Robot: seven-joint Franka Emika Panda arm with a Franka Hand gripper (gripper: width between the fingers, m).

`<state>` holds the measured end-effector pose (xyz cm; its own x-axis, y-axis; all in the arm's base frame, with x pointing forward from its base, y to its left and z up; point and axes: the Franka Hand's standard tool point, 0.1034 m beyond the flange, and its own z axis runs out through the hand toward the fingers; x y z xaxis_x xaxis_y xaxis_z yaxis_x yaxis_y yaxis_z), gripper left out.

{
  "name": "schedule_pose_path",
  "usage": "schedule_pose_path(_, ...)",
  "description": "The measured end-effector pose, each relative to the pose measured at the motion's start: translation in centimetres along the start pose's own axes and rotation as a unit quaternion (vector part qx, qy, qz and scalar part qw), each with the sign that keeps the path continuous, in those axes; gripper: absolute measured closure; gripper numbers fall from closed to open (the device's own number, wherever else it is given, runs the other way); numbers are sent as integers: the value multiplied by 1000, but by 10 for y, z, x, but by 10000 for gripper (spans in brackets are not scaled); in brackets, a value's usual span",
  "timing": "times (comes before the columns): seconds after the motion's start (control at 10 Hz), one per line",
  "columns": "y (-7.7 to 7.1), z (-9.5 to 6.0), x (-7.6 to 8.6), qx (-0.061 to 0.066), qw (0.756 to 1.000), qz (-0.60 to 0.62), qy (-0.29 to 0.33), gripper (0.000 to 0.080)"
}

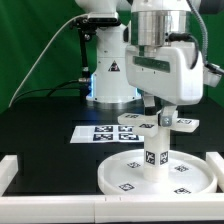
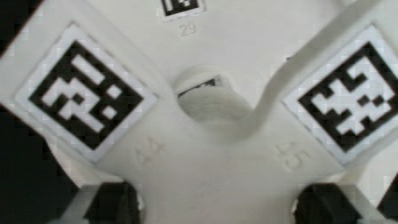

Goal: Assemble round table

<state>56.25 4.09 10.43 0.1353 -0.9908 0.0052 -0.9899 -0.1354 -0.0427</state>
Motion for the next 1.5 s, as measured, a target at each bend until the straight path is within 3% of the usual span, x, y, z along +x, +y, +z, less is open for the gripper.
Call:
schedule_pose_path(0.2, -1, 0, 0, 0, 987, 161, -17, 367)
schedule_pose_path(0.6, -1, 0, -1, 4, 951, 310, -16, 367)
schedule_pose_path(1.0, 0, 1, -1, 4, 952, 305, -19, 365)
schedule_pose_path(1.1, 0, 2, -1, 4, 953, 303, -18, 215)
schedule_pose_path(1.2, 0, 2, -1, 3, 954, 301, -18, 163)
schedule_pose_path(1.3, -2, -2, -2, 6, 956, 293, -21, 154)
schedule_pose_path(1.5, -9, -37, -6, 29, 961, 271, -51, 151)
